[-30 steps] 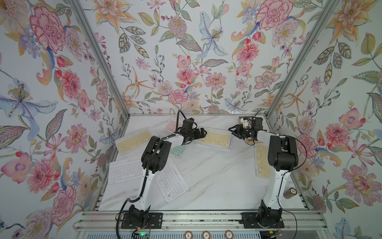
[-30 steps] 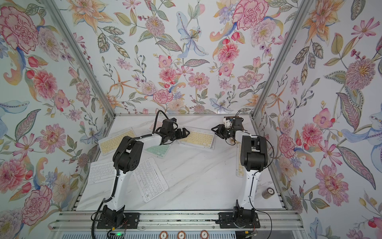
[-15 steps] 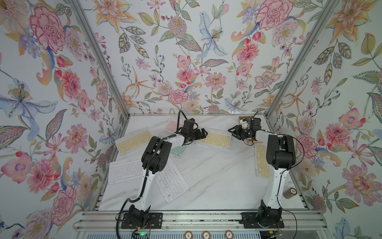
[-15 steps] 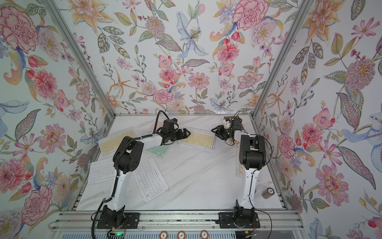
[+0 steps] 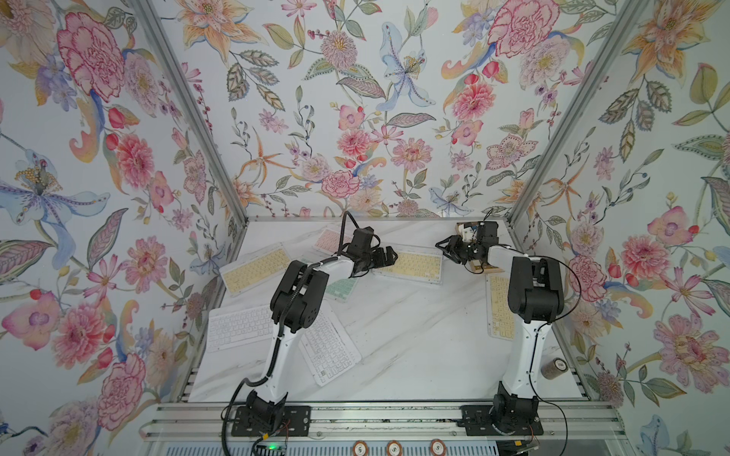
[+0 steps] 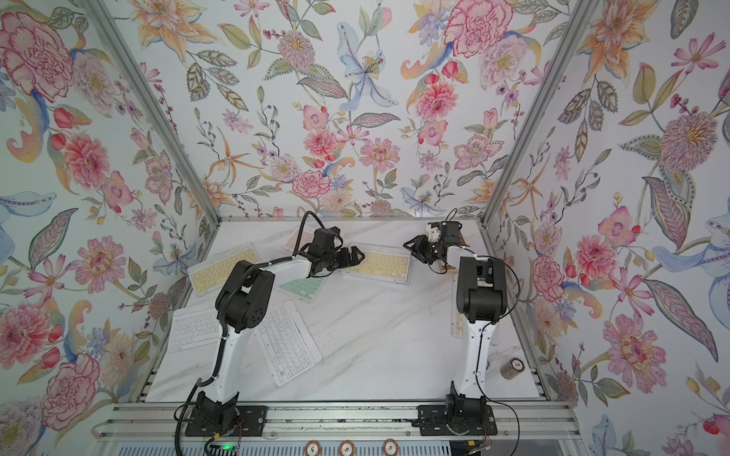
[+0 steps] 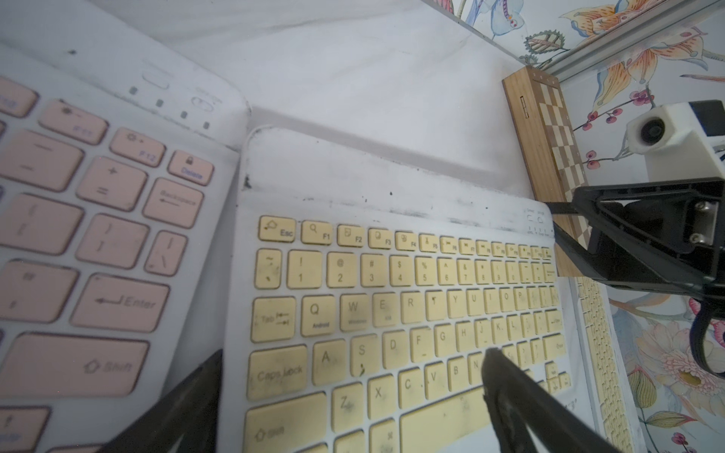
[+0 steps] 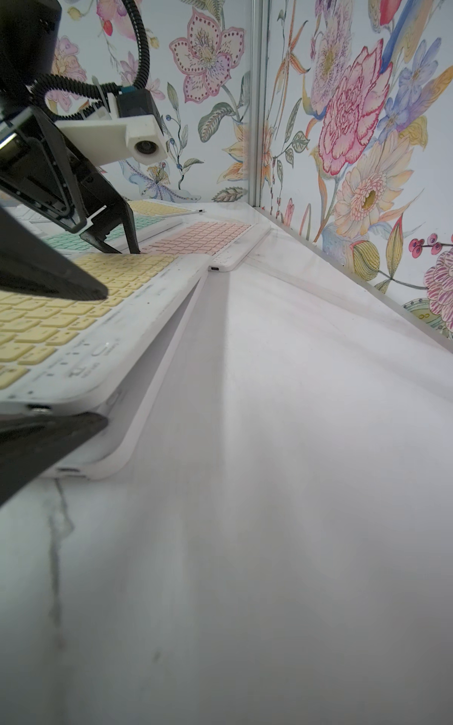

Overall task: Stack the numeric keypads
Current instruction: Place the numeric keypad at the numeric keypad.

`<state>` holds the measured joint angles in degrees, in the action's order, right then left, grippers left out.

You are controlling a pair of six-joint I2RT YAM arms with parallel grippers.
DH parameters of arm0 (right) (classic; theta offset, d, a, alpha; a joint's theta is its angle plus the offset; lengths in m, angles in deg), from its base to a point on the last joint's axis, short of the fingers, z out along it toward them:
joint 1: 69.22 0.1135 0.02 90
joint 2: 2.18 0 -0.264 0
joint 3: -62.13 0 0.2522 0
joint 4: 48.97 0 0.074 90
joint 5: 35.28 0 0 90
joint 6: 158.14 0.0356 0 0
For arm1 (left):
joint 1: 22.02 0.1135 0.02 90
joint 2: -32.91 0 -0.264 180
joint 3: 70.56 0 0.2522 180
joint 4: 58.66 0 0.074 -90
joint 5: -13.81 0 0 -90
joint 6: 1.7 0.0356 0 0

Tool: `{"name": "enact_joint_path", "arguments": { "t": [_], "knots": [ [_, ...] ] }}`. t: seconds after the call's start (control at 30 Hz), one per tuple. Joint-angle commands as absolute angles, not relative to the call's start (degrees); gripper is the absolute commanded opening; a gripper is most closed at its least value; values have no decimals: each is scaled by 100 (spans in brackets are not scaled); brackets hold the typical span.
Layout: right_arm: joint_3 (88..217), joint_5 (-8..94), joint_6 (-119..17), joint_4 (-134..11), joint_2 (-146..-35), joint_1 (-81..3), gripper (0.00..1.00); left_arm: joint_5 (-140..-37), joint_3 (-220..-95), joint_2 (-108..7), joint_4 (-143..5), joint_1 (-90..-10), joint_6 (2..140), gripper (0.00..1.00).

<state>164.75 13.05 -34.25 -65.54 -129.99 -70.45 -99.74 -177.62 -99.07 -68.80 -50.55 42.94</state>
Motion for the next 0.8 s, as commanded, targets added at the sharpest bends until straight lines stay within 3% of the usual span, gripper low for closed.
{"name": "enact_joint_path", "arguments": {
  "t": [0.0, 0.5, 0.77],
  "knots": [
    [16686, 1293, -3452, -6664, -13102, -7009, 49, -10032, -17814, -9621, -7010, -5182, 4395, 99],
    [16782, 1350, -3569, -6791, -13166, -7076, 49, -10006, -17981, -9650, -7188, -5232, 4446, 99],
    [16818, 1384, -3634, -6853, -13155, -7105, 55, -9984, -18032, -9616, -7250, -5245, 4472, 99]
  ]
}}
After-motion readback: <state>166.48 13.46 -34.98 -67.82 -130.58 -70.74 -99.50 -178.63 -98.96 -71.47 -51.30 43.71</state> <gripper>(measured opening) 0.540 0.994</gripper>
